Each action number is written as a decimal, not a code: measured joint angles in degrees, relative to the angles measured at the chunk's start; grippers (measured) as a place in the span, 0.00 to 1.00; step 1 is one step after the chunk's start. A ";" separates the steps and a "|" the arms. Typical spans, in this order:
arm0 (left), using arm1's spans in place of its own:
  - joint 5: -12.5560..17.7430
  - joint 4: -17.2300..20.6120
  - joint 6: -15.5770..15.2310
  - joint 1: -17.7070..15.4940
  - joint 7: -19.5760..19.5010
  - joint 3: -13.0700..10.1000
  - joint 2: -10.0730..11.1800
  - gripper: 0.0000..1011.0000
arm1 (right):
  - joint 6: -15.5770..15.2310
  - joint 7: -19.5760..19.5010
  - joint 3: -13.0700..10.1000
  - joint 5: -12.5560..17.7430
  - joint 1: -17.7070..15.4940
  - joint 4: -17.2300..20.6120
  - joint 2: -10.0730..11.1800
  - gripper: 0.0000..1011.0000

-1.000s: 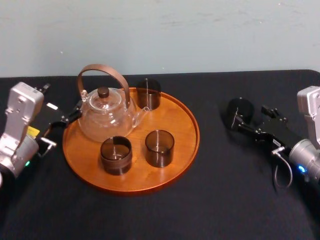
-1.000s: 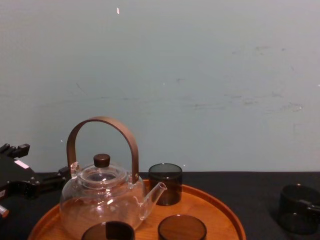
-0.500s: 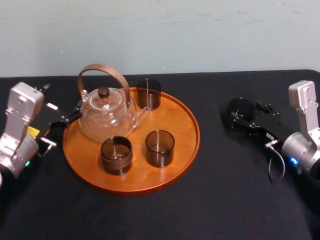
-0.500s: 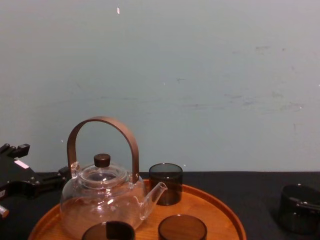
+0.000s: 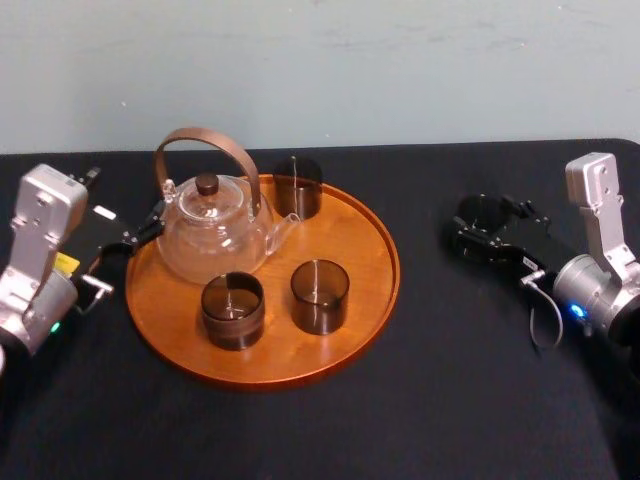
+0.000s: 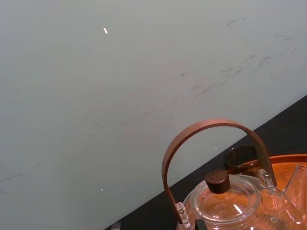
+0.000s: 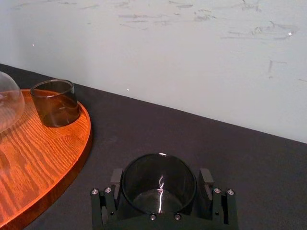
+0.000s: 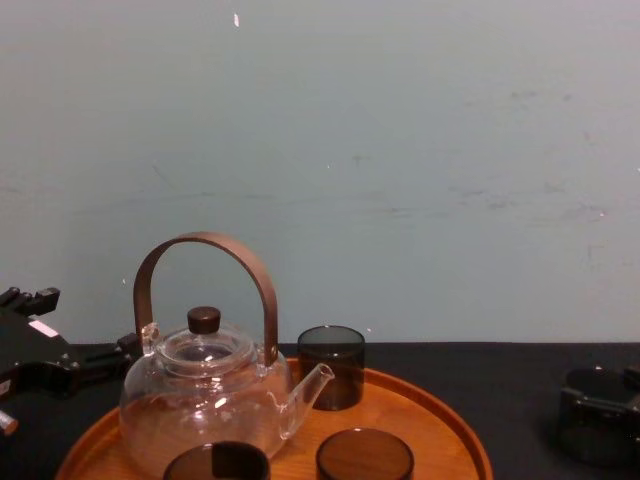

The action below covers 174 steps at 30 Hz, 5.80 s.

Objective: Pick up the glass from the table and place it on the tray.

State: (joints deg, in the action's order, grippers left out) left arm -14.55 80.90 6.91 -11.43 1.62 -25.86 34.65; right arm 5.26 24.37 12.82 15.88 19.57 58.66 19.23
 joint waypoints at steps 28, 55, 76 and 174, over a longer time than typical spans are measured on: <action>0.00 0.01 0.00 0.00 0.00 0.00 0.00 0.99 | 0.49 0.83 0.50 -0.29 1.60 -2.38 -0.59 0.99; 0.00 0.00 0.00 0.00 0.00 0.00 0.00 0.99 | -0.41 1.09 0.86 -0.15 1.85 -2.84 -0.60 0.99; 0.00 0.00 0.00 0.00 0.00 0.00 0.00 0.99 | -0.34 1.09 0.82 -0.09 1.78 -2.78 -0.59 0.90; 0.00 0.00 0.00 0.00 0.00 0.00 0.00 0.99 | -1.05 6.83 13.02 0.77 6.54 3.62 -1.84 0.90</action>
State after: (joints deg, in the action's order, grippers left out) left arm -14.55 80.90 6.91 -11.43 1.62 -25.86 34.65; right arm 4.20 31.20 25.84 16.65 26.11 62.27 17.39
